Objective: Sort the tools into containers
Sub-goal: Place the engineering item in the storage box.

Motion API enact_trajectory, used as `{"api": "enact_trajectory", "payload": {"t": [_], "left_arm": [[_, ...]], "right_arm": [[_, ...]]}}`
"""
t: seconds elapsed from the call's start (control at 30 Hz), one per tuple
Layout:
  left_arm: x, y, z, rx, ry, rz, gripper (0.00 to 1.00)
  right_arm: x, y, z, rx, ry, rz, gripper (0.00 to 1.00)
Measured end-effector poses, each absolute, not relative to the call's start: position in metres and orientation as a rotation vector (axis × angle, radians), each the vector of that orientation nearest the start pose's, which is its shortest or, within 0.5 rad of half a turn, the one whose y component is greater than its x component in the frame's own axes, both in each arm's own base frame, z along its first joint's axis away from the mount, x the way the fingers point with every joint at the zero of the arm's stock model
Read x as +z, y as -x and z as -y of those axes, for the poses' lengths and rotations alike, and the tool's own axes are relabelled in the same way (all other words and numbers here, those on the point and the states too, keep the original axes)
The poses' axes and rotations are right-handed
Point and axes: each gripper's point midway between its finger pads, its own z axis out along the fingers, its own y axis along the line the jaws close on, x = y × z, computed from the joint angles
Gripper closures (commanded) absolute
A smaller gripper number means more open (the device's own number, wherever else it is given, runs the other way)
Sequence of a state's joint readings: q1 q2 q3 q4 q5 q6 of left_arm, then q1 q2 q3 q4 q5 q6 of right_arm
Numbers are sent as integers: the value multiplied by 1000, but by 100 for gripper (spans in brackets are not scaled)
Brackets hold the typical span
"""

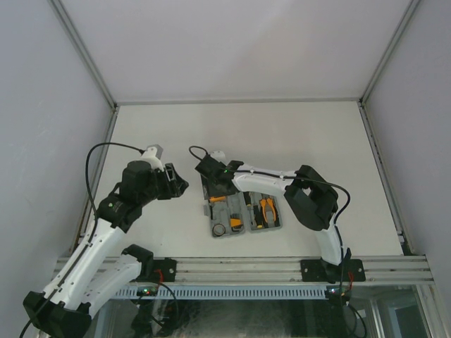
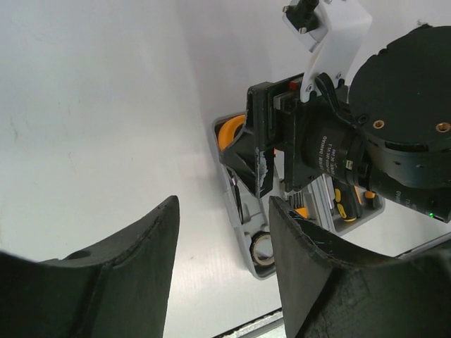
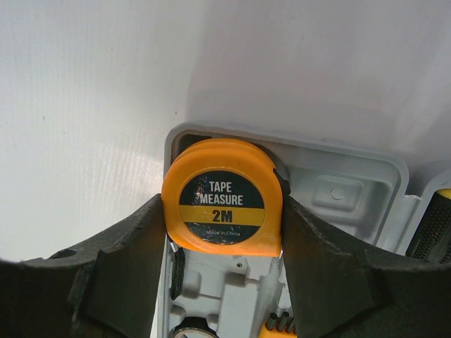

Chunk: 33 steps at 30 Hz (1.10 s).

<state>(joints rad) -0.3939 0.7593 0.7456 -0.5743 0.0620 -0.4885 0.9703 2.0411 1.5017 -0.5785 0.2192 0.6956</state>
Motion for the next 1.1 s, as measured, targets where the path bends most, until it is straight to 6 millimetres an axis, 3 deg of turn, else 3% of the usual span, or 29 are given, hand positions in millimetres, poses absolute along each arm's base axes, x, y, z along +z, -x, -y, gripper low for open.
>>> {"api": "enact_trajectory", "payload": {"t": [0.37,0.73,0.97,1.1], "left_arm": [[183,-230,133,-603,75,-2208,43],[182,-231,135,-614,81,-2212,43],[180,-234,138,-627,86,-2220,47],[178,-238,143,-643,79,-2228,50]], "right_arm": [[33,-269,-374,271,299,-2666,29],[37,-264,-366,280,301,-2667,32],[73,-257,-355,394,296,-2594,37],[94,-261,-347,509,268,-2537,45]]}}
